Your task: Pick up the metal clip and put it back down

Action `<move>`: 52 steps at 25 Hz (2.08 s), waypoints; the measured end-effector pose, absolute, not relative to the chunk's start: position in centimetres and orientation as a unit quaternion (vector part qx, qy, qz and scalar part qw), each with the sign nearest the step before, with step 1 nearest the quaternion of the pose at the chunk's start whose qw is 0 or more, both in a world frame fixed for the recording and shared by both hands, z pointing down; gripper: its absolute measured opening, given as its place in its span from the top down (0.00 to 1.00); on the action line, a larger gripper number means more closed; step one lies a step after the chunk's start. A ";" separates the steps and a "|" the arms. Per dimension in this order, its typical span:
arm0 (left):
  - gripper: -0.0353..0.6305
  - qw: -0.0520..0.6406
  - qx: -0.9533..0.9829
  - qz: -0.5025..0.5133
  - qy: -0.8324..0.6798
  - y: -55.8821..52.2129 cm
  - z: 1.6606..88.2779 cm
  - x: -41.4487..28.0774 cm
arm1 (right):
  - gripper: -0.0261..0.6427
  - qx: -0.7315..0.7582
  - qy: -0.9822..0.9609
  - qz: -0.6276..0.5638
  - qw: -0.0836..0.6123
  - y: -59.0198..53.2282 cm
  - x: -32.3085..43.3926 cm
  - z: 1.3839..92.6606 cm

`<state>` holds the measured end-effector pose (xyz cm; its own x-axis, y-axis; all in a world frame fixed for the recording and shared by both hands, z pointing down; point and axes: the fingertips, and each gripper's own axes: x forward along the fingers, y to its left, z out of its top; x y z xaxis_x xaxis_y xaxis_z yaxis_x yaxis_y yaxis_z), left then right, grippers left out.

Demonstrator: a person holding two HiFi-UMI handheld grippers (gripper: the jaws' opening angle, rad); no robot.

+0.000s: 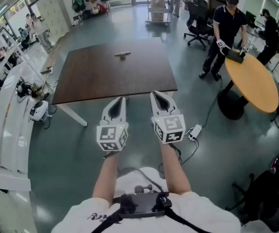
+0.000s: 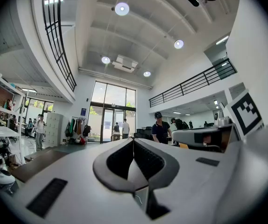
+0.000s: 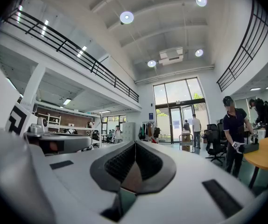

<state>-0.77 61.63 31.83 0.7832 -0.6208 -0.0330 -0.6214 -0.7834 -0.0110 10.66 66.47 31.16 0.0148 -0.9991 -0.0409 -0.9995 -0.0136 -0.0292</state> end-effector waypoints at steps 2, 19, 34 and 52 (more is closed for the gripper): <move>0.93 0.012 -0.943 0.009 0.333 61.7 32.0 -0.3 | 0.95 -0.712 0.700 0.001 0.044 66.5 11.7 31.1; 0.93 0.010 -0.952 -0.003 0.306 55.7 34.0 1.2 | 0.95 -0.727 0.682 -0.038 0.074 60.8 14.4 33.6; 0.93 -0.007 -0.932 0.041 0.361 32.8 33.5 -6.6 | 0.95 -0.661 0.750 -0.002 0.015 37.2 3.1 32.8; 0.93 0.016 -0.937 0.081 0.339 12.2 33.6 -1.5 | 0.95 -0.657 0.752 -0.043 0.002 12.6 9.8 37.5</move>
